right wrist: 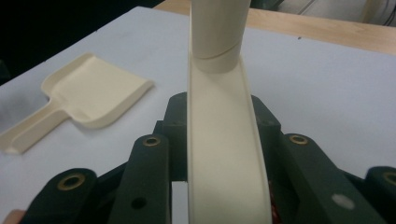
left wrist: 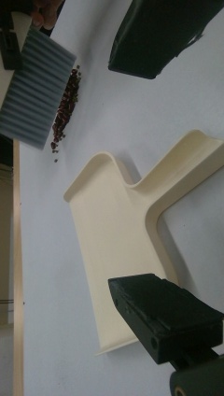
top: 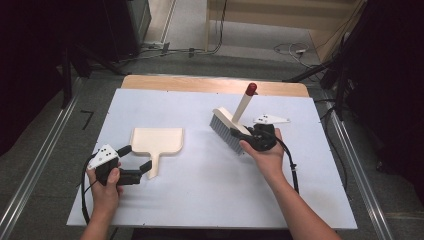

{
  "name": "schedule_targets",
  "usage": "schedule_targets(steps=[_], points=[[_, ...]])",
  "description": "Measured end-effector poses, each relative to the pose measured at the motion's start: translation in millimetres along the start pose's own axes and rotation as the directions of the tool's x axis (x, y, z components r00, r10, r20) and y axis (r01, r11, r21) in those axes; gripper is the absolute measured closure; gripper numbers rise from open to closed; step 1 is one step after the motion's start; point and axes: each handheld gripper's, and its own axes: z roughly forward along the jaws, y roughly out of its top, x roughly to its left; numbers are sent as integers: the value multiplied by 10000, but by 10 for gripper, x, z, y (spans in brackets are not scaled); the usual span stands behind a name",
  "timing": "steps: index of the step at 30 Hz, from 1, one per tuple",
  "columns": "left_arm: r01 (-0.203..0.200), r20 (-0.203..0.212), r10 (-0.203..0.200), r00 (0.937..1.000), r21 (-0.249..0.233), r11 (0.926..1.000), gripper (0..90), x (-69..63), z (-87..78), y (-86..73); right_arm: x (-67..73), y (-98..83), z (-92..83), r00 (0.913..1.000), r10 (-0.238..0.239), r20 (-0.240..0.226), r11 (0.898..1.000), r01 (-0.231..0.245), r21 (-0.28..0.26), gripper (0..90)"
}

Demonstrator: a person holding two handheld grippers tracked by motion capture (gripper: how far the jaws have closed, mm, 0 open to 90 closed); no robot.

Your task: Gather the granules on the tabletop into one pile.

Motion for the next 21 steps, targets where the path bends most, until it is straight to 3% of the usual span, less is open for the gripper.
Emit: schedule_targets(steps=[5,10,15,21], points=[[-68,27,67,10000,78,9999,6,7,1,-3,212,62,289,9961,477,740,9988,-471,-98,655],[-101,23,101,9999,91,9999,6,17,2,-9,284,-6,565,9801,1316,1487,9912,-1317,-89,656],[-93,18,93,10000,95,9999,6,24,6,-8,280,-27,564,9619,1201,2456,9926,-1205,-134,656],[-97,31,97,9999,119,9999,6,14,18,-4,201,-113,406,9429,1437,3004,9896,-1405,-322,655]])
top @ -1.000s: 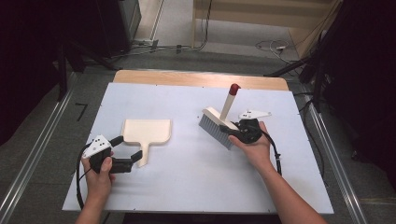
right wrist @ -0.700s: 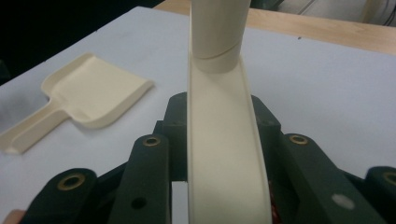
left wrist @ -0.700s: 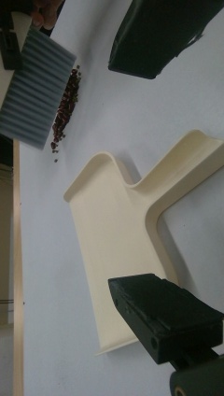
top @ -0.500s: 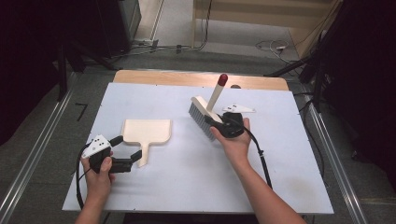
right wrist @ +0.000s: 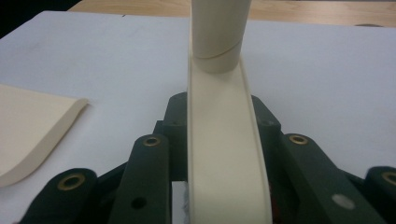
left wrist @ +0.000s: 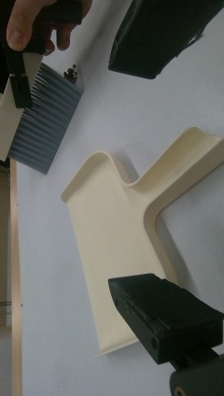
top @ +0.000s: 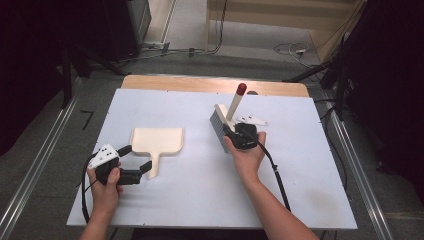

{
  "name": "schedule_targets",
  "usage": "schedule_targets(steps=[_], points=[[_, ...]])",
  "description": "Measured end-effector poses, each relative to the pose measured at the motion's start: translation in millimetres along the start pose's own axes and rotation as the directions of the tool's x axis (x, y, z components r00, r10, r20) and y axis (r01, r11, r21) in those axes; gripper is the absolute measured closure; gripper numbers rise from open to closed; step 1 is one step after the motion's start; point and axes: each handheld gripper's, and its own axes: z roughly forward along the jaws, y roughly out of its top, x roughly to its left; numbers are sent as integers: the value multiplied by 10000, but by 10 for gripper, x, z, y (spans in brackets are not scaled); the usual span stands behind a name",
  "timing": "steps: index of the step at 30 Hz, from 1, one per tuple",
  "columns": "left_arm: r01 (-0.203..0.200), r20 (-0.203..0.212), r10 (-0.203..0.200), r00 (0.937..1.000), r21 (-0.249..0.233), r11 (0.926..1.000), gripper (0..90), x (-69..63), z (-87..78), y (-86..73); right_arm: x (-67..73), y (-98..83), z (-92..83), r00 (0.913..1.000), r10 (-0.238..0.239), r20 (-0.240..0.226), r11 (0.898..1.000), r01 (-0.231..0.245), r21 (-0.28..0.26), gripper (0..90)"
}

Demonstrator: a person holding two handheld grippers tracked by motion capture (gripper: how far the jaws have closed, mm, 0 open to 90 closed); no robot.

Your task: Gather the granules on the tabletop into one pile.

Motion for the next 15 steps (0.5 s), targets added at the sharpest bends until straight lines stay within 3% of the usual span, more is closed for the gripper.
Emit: schedule_targets(steps=[15], points=[[0,62,0,10000,5,10000,6,-14,16,1,-263,-125,-251,9976,344,601,9992,-330,-242,655]])
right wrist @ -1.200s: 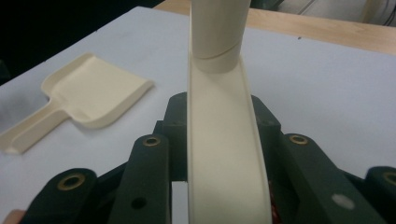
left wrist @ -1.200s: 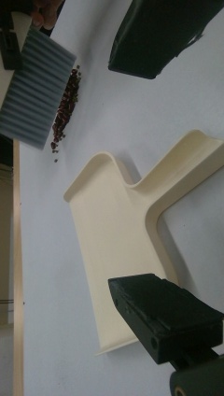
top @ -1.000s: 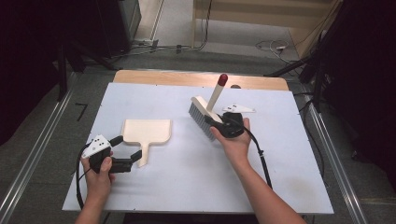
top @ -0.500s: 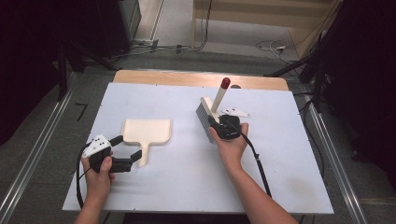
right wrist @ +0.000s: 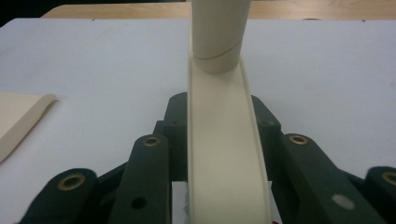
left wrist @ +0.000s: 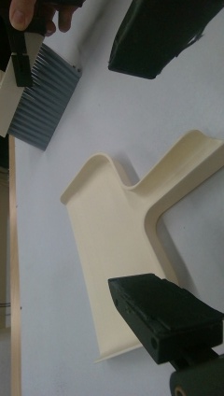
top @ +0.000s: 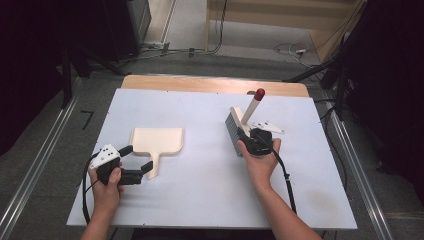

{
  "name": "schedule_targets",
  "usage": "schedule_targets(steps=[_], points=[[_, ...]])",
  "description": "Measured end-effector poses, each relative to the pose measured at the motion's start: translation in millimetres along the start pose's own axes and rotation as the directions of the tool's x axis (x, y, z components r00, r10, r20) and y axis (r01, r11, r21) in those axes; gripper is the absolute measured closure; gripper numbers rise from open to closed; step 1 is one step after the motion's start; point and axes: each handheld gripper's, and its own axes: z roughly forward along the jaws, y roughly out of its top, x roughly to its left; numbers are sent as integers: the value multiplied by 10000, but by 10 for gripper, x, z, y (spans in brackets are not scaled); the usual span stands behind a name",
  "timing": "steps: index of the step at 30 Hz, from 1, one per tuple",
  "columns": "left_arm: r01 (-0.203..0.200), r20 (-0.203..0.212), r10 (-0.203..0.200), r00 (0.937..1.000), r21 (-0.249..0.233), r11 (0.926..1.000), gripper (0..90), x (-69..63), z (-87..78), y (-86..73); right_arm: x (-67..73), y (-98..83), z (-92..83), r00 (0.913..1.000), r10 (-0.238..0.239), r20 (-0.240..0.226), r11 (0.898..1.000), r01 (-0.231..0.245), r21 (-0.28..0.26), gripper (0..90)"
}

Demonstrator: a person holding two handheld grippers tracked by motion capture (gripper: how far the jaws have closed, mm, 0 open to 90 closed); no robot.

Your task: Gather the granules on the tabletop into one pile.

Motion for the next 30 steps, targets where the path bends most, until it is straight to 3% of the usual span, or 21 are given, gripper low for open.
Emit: schedule_targets(steps=[6,10,13,15,17,20,21,22,23,25,26,27,29,30], points=[[-17,-25,17,10000,41,10000,6,-3,2,1,-61,17,-38,9990,175,-399,9998,-179,-98,655],[-20,-15,20,10000,44,10000,6,-1,3,-1,-100,77,-98,9922,35,-1247,9994,-78,-341,655],[-1,14,1,10000,-1,10000,6,-1,2,-3,-139,160,-195,9764,-794,-2010,9961,700,-534,655],[21,-23,-21,10000,16,10000,6,-1,-1,-3,-191,218,-279,9559,-1520,-2514,9880,1400,-651,655],[23,-27,-23,10000,15,10000,6,0,-3,-3,-256,262,-357,9298,-2238,-2922,9746,2110,-751,655],[27,-35,-27,10000,22,10000,6,-2,0,-5,-395,306,-476,8601,-3182,-3988,9462,3143,-770,655],[25,-21,-25,10000,13,10000,6,-4,2,-4,-452,308,-511,8273,-3452,-4432,9334,3520,-701,655],[24,-39,-24,10000,45,10000,6,-8,2,-3,-488,302,-524,8012,-3786,-4634,9178,3897,-761,655],[26,-45,-26,10000,55,10000,5,-11,3,-3,-524,283,-542,7679,-4149,-4880,8976,4333,-813,655],[34,-54,-34,10000,54,10000,6,-17,7,-4,-602,224,-559,6925,-4543,-5603,8610,5028,-767,655],[29,-53,-28,10000,60,10000,6,-19,7,-3,-625,196,-559,6770,-4513,-5813,8578,5087,-735,655],[51,-69,-51,10000,50,10000,6,-19,8,-3,-662,143,-555,6563,-4433,-6105,8560,5121,-710,655],[83,-81,-83,9999,29,10000,6,-18,6,-2,-699,62,-525,6300,-4285,-6477,8549,5147,-650,655],[113,-111,-113,9999,16,9999,6,-16,3,-1,-706,33,-504,6216,-4255,-6577,8531,5180,-623,655]])
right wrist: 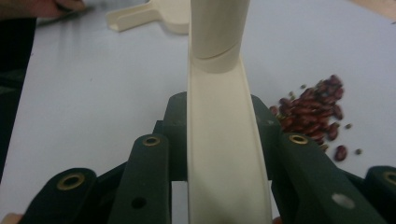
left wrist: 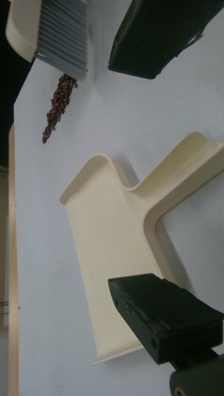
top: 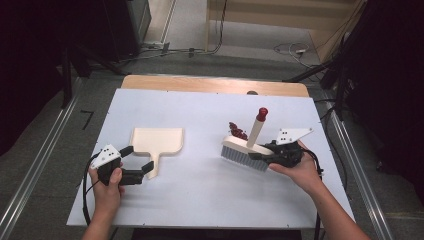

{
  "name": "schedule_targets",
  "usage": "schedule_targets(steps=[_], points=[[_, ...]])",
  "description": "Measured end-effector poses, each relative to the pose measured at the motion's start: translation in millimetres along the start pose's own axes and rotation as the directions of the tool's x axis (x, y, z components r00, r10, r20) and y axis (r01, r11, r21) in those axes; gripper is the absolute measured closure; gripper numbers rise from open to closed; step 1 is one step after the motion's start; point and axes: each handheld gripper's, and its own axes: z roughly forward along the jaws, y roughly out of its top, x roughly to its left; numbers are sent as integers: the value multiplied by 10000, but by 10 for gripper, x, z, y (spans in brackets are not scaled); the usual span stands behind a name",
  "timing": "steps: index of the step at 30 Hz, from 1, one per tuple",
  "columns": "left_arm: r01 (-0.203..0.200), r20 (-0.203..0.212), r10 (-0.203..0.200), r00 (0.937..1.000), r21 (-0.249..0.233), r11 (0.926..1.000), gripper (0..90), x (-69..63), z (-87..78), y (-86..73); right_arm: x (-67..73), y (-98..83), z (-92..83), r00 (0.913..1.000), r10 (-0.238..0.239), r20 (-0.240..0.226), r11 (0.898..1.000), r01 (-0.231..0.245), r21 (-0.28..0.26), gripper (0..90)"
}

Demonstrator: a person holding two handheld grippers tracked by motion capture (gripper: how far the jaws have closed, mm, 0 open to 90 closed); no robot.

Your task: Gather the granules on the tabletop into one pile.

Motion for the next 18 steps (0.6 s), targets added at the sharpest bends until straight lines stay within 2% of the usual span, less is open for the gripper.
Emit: schedule_targets(steps=[2,3,6,11,18], points=[[44,-15,-45,10000,-46,10000,6,6,-6,2,-38,-64,60,9999,-70,-136,9997,73,224,655],[80,-33,-80,10000,-68,9999,6,6,-9,2,-76,-104,87,9995,-286,-103,9996,285,-52,656],[67,-27,-67,10000,-60,10000,6,8,-12,-1,-182,-114,107,9991,-365,227,9991,370,-207,656],[29,-19,-29,10000,-14,10000,6,14,-5,-7,-337,-142,140,9994,-100,324,9993,112,-365,656],[-6,-6,6,10000,-13,10000,6,17,-13,-6,-459,-144,169,9986,42,535,9981,-9,-622,656]])
